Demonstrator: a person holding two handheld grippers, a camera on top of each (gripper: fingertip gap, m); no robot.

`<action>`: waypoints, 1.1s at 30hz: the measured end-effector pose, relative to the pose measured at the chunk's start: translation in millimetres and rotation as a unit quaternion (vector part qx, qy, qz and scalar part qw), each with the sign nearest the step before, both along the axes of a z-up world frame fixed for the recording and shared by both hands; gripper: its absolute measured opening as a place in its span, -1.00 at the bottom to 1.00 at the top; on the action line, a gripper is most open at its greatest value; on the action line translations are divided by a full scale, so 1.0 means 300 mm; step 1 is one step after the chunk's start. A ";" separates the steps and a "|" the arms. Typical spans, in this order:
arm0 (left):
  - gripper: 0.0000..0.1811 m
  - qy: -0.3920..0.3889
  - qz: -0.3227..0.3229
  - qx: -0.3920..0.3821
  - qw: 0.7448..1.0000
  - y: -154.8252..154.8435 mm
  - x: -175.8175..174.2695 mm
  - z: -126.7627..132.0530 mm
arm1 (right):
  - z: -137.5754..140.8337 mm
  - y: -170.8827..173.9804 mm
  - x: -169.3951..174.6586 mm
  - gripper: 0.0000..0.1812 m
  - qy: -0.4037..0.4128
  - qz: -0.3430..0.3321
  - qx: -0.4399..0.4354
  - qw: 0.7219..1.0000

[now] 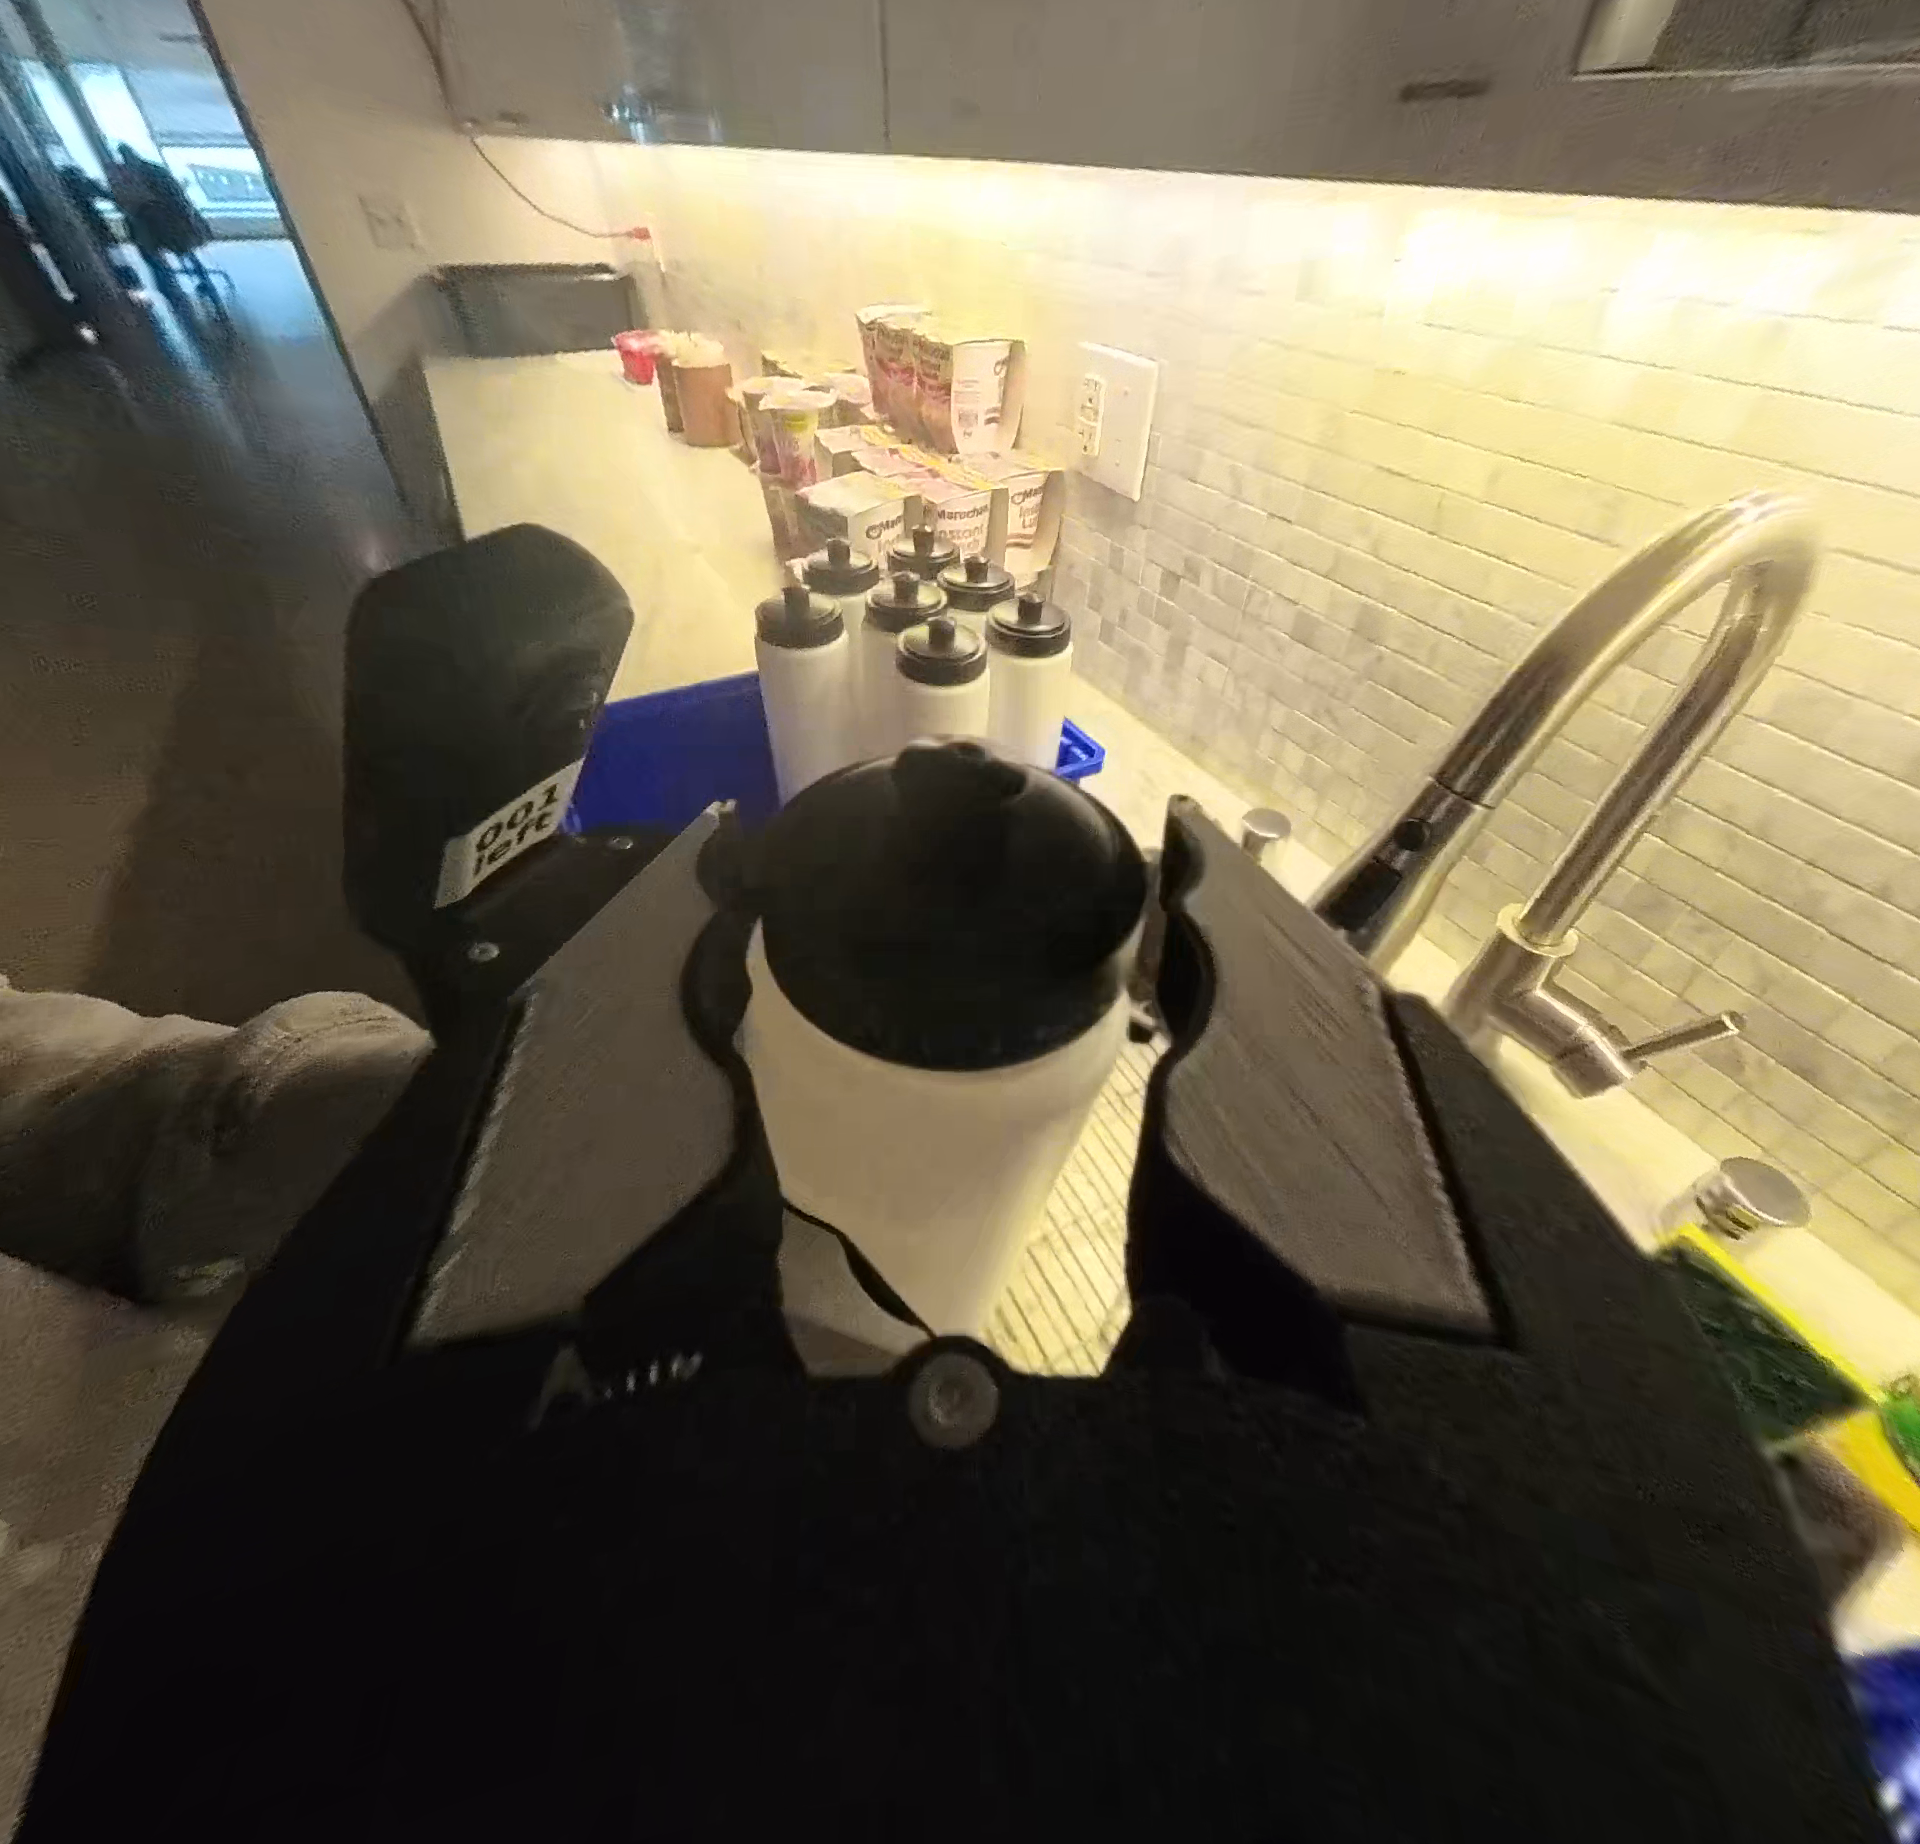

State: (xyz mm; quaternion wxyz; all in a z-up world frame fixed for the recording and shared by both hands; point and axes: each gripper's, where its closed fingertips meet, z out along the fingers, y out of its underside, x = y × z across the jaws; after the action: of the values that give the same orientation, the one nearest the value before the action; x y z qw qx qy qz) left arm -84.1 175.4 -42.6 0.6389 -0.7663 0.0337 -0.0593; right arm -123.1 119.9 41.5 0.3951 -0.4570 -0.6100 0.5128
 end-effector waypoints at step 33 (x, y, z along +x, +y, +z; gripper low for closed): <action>0.13 -0.029 -0.170 0.060 0.983 -0.090 0.122 0.315 | 0.288 -0.138 0.100 -0.15 0.053 0.428 -0.076 0.899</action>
State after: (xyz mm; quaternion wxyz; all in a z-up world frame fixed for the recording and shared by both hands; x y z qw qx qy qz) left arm -47.5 148.5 52.0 0.6647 -0.7080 0.1484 -0.1869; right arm -92.9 78.5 127.8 0.1333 -0.1533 -0.6840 0.7006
